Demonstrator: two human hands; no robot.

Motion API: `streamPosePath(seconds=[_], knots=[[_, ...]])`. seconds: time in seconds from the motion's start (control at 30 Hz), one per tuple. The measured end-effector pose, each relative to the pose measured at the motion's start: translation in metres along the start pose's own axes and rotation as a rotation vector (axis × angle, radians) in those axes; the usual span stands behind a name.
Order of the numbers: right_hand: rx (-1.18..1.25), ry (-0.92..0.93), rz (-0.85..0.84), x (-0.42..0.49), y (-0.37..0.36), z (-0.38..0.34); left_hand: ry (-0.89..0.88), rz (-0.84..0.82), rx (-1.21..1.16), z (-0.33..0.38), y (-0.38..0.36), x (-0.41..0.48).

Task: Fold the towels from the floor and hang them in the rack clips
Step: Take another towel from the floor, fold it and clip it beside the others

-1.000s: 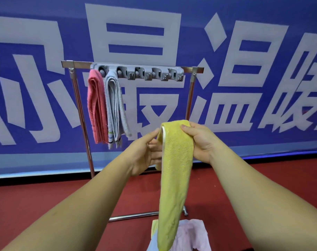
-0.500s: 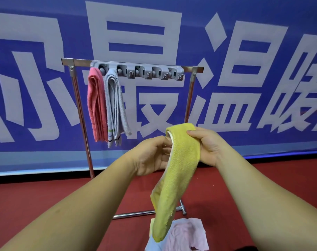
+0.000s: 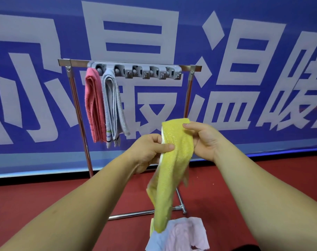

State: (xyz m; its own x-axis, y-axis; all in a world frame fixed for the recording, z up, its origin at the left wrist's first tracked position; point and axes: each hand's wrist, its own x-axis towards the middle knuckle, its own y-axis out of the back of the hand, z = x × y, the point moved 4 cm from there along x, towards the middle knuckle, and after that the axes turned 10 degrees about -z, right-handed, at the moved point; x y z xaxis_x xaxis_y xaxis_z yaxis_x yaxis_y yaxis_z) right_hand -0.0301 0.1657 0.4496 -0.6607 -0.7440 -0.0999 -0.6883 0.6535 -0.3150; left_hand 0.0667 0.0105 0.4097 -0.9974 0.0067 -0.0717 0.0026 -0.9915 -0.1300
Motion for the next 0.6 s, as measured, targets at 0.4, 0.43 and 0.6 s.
streamPosePath(seconds=[0.4, 0.43, 0.6], knots=[[-1.095, 0.038, 0.363, 0.008, 0.003, 0.006, 0.044, 0.117, -0.297, -0.015, 0.001, 0.006], [-1.139, 0.095, 0.354, 0.007, -0.005, 0.001, 0.031, 0.123, -0.302, -0.015, -0.001, 0.008], [-1.489, -0.009, 0.090, 0.003, -0.041, 0.008, -0.027, 0.176, -0.335, -0.009, -0.004, 0.016]])
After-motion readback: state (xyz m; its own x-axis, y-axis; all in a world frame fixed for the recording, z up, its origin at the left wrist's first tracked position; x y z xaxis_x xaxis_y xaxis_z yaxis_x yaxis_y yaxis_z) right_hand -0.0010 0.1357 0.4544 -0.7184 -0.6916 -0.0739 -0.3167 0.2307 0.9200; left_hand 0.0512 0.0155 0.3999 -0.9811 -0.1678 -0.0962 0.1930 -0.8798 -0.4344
